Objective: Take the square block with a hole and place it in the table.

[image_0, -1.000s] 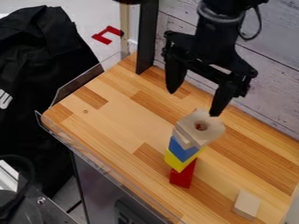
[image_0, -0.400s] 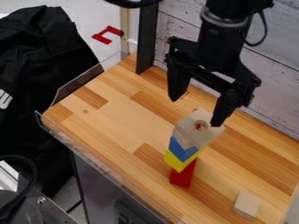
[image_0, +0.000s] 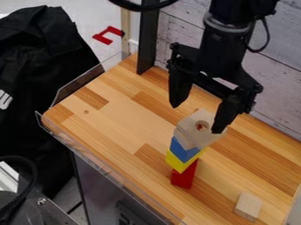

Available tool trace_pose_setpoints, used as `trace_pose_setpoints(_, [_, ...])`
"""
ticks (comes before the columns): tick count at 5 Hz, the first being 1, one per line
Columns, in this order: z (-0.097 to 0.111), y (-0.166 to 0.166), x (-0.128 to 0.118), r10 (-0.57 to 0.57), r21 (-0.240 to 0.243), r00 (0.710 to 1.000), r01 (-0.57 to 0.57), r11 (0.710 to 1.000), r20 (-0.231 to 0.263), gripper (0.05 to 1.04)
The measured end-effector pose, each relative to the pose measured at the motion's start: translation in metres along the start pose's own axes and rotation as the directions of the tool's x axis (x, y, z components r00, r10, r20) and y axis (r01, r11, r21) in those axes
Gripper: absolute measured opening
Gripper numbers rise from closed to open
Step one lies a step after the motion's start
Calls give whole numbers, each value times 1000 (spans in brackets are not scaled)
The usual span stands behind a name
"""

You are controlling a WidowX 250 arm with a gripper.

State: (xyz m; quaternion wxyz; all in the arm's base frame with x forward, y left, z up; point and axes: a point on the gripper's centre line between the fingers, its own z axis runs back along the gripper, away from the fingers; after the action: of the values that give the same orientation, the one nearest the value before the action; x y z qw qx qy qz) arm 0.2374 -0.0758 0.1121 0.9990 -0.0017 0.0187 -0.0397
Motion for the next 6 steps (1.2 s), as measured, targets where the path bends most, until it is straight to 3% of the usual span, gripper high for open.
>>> trace_pose_setpoints(2, [-3, -2, -1, -10, 0, 1000, 10, 1000, -28, 1001])
trace_pose_setpoints(3, [-18, -1, 4, -16, 1, 998, 17, 1000, -57, 1001])
trace_pose_setpoints(4, [-29, -1, 10, -16, 0, 998, 16, 1000, -61, 1001])
trace_pose_setpoints(6, [-32, 2, 13, -4, -11, 998, 4, 1000, -59, 1001])
